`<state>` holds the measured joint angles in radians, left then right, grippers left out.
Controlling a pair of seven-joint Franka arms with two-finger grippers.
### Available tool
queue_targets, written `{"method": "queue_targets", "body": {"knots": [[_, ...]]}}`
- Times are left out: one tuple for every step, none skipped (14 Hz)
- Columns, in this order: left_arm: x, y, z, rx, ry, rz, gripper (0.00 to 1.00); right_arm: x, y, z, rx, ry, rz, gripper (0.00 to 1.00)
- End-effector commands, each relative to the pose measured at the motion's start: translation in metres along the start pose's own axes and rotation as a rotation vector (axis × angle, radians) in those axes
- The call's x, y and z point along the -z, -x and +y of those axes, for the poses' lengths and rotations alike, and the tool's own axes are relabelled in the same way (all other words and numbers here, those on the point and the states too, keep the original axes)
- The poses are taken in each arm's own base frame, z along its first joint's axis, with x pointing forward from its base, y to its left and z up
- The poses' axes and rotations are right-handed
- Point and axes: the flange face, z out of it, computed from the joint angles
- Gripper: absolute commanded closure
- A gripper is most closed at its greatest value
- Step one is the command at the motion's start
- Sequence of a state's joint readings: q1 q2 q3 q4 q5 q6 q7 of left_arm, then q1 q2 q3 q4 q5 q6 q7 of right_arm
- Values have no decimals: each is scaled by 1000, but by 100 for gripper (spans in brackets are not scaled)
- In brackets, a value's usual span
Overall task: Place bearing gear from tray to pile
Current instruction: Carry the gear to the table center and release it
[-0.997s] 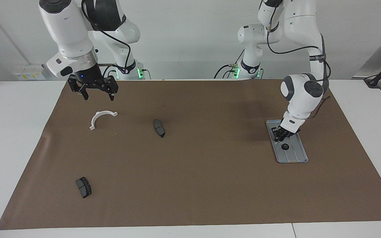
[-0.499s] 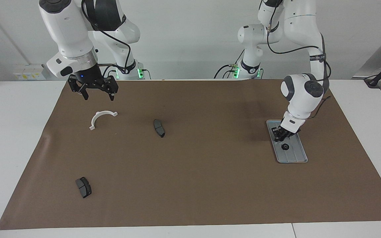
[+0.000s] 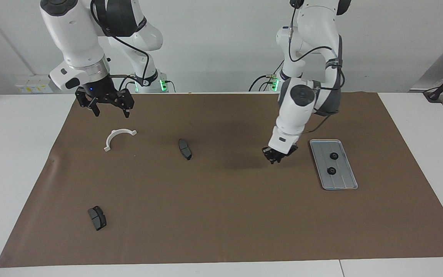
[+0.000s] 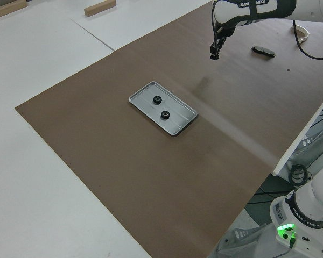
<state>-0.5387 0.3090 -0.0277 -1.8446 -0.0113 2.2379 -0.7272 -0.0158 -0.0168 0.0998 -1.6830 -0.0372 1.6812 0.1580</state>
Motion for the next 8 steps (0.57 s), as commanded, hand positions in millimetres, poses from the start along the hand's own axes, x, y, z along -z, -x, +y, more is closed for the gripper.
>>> {"method": "queue_targets", "body": {"knots": [[-25, 11, 58, 26, 19, 10, 100, 2, 7, 1, 28, -21, -1, 0], [-35, 16, 72, 16, 32, 20, 100, 2, 6, 2, 27, -21, 0, 0], [-39, 24, 77, 2, 37, 23, 100, 2, 6, 2, 27, -21, -1, 0], [-48, 39, 82, -20, 28, 13, 100, 0, 7, 1, 28, -20, -4, 0], [-55, 47, 83, -32, 14, 2, 100, 1, 7, 1, 28, -20, -3, 0], [-55, 50, 82, -39, 3, -8, 83, 1, 7, 0, 24, -21, -1, 0], [-56, 50, 80, -39, -12, -19, 32, 1, 6, -2, 24, -21, 3, 0], [-53, 51, 79, -51, -39, -34, 28, 1, 5, -3, 24, -23, 17, 0]]}}
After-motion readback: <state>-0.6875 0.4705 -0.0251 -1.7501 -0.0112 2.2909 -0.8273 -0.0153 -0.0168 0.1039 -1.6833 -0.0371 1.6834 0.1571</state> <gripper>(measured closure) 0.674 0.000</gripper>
